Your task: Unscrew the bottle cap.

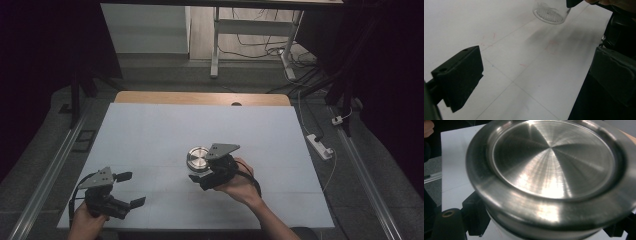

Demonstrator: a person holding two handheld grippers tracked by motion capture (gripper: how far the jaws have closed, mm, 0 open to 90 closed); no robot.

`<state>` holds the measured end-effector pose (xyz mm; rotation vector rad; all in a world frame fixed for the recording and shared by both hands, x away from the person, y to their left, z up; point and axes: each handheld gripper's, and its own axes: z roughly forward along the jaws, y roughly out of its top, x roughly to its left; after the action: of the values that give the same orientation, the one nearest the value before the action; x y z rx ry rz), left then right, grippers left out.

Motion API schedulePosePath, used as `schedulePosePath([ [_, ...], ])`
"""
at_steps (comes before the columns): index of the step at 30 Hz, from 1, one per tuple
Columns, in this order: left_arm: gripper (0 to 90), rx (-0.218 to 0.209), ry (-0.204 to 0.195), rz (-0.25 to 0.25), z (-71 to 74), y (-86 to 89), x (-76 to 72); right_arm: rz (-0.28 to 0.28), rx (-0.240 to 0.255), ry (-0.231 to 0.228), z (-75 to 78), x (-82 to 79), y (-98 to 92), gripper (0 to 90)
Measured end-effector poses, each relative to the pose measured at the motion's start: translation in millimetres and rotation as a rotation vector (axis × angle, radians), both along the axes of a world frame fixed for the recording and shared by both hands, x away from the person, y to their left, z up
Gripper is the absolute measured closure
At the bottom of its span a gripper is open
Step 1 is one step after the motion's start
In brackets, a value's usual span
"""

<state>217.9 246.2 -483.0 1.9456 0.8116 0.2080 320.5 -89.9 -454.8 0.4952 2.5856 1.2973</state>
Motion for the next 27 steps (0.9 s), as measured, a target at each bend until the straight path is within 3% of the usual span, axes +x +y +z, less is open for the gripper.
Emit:
schedulePosePath([
  [6,0.0,0.039,-0.021,-0.030,13.3,-17.1,11.6,0.004,0.000,0.004,-1.0,-0.5,0.7,14.9],
  [16,0.0,0.094,-0.065,-0.123,37.1,-54.0,36.2,0.014,0.000,0.002,-0.9,-0.9,-0.7,14.9],
  [27,0.0,0.073,-0.097,-0.254,46.3,-79.0,69.2,0.055,0.002,0.010,-1.2,-2.4,-0.6,14.9],
])
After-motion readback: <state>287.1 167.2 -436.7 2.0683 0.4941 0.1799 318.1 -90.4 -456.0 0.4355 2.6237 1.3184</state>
